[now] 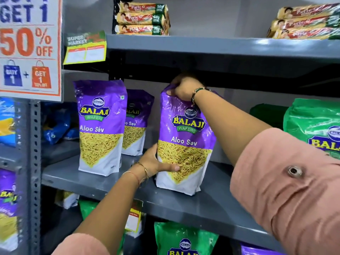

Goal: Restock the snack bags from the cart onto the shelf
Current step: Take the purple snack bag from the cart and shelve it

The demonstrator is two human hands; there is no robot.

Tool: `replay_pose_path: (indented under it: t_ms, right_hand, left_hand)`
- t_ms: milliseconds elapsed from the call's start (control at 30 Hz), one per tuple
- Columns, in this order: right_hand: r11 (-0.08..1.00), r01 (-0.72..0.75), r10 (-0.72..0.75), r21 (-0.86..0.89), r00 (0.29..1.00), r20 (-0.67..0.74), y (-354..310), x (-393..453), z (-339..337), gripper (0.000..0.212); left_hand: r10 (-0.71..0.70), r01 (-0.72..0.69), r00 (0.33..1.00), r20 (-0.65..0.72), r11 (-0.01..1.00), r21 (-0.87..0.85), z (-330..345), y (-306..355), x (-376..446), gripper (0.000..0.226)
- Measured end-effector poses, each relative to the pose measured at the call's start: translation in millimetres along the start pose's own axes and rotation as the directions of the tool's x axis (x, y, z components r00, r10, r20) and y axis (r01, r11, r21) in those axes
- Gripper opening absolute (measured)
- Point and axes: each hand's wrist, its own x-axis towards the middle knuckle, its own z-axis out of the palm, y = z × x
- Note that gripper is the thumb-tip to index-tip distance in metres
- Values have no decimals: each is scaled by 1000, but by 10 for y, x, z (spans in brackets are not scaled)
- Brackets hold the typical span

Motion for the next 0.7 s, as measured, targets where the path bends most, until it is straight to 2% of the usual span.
replay_pose_path:
  t_ms: [100,167,233,267,333,400,433,500,533,600,633,700]
  right_hand:
    - [995,14,-37,-99,972,-233,27,-186,113,38]
    - [983,-22,-62,-182,894,-444,88,-447,162,55]
    - [997,-12,-35,-73,793,-608,211,-794,240,78]
    - [1000,-1,12,17,772,-636,296,-991,317,90]
    - [969,-64,189,237,811,-553,501,-1346,545,113]
    - [844,-257,411,470,874,-258,692,-1601,806,132]
    - [753,-337,452,565,889,-71,772,-1704,930,135]
    - [563,-411,390,717,897,208,879,-1854,1139,120]
    - [505,-432,351,747,894,280,912,-1897,1215,104]
    - [455,-416,278,787,906,319,942,-1933,1332,64]
    - [443,-405,260,800,912,317,935,-1933,1363,50]
    - [445,-396,270,804,915,301,912,-1901,1398,40]
  left_hand:
    - [-12,12,1000,-5,1000,-6,-12,26,-28,83]
    - [-36,36,999,4,999,-2,-9,44,-75,89]
    - [-43,43,999,12,999,10,-3,58,-126,90]
    - [-51,51,999,9,999,13,-3,58,-149,87]
    - [-82,82,996,-21,997,3,-25,38,-187,70]
    - [-102,103,994,-39,995,12,-61,42,-220,55]
    - [-108,109,994,-34,994,23,-74,47,-234,54]
    - [-116,116,993,-23,993,35,-80,63,-258,60]
    - [-113,114,993,-24,993,39,-76,70,-268,63]
    - [-101,103,994,-37,994,45,-73,68,-284,67]
    - [-95,96,995,-40,994,44,-77,58,-285,68]
    - [-81,83,996,-43,996,38,-104,37,-286,68]
